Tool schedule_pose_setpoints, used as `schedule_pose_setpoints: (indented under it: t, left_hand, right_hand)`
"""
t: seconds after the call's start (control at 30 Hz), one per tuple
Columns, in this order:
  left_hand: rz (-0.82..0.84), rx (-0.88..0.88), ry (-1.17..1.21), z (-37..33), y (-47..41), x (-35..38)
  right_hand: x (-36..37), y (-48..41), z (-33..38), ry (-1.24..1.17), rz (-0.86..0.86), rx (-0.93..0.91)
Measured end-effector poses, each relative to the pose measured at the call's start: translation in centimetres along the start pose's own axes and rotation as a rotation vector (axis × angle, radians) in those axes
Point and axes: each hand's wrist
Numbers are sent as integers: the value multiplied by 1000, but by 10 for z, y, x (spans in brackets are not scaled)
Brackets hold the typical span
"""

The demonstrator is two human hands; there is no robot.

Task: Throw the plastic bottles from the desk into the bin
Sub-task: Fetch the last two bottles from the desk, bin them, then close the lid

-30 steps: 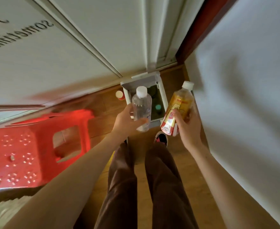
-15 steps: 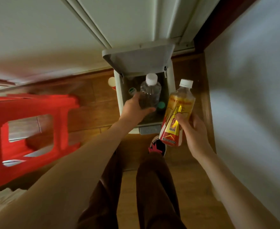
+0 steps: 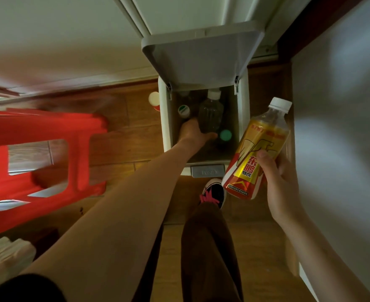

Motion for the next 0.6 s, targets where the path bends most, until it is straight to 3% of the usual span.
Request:
schedule_pose_setpoints:
  t: [0.2, 0.33, 0.53, 0.6]
  left_hand:
    - [-2, 64, -167, 1, 6, 4]
    - [-104, 117, -233, -2, 35, -3]
    - [-272, 569, -343, -8, 100, -36]
    - [-391, 580, -285, 0, 109, -50]
  right_hand:
    - [2, 3, 3, 34, 28, -1]
    - [7, 6, 11, 46, 36, 12]
    - [18, 9, 29, 83, 34, 16]
    - [24, 8, 34, 81, 51, 40]
Point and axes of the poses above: each hand's wrist, its own y-axis away from the middle knuckle, its own x-axis out of the palm, z = x × y, and after that the axes turned 9 degrees about z, right-handed
